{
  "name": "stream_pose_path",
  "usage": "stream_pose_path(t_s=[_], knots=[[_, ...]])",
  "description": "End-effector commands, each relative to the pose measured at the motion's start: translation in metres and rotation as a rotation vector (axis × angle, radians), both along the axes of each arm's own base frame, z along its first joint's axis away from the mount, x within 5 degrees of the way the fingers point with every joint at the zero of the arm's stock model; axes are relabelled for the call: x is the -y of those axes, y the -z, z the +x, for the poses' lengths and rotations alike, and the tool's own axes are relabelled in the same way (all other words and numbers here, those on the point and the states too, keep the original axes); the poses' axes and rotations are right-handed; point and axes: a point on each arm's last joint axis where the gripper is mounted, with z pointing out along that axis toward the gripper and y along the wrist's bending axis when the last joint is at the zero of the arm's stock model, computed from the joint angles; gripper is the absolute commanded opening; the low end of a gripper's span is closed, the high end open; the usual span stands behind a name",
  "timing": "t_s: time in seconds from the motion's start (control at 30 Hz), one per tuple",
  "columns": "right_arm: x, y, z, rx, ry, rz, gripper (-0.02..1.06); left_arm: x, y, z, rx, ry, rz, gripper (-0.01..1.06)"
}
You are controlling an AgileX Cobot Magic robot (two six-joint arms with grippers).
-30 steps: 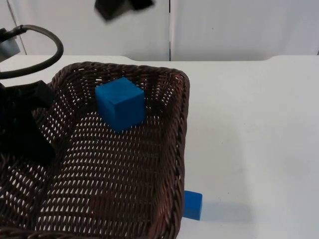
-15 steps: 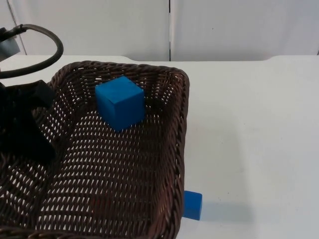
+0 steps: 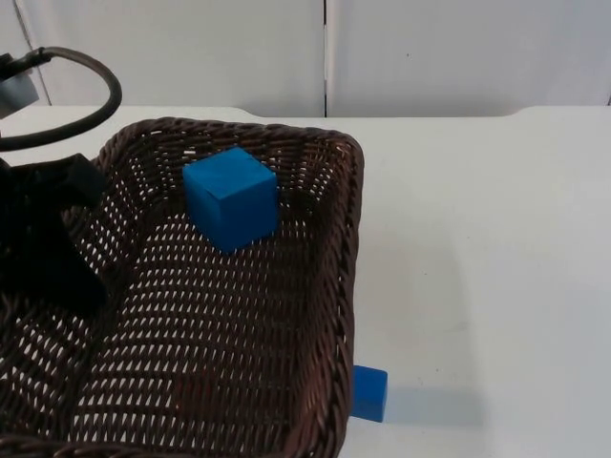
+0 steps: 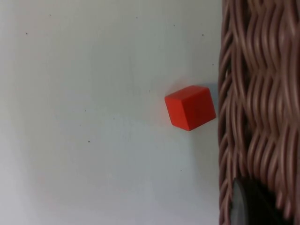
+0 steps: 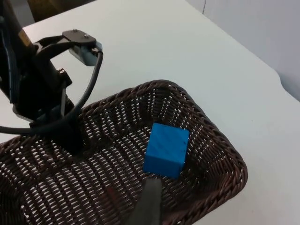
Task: Pick up the basket with the left hand and place the largest block into the basket with the right hand.
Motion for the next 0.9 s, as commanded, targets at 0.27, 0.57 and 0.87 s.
stream_pose_path(t_s=[0.27,0.57,0.87], knots=[[0.0,-0.005,-0.001,0.031,-0.002,0.039,0.78,0.001,-0.004,0.003,0.035,-0.028,-0.024,0.0],[-0.001,-0.006,-0.001,0.041,-0.002,0.059,0.78,0.002,-0.003,0.011,0.061,-0.056,-0.042,0.0],[-0.001,-0.007,-0.001,0.046,-0.002,0.065,0.78,0.006,0.003,0.046,0.059,-0.058,-0.058,0.0]])
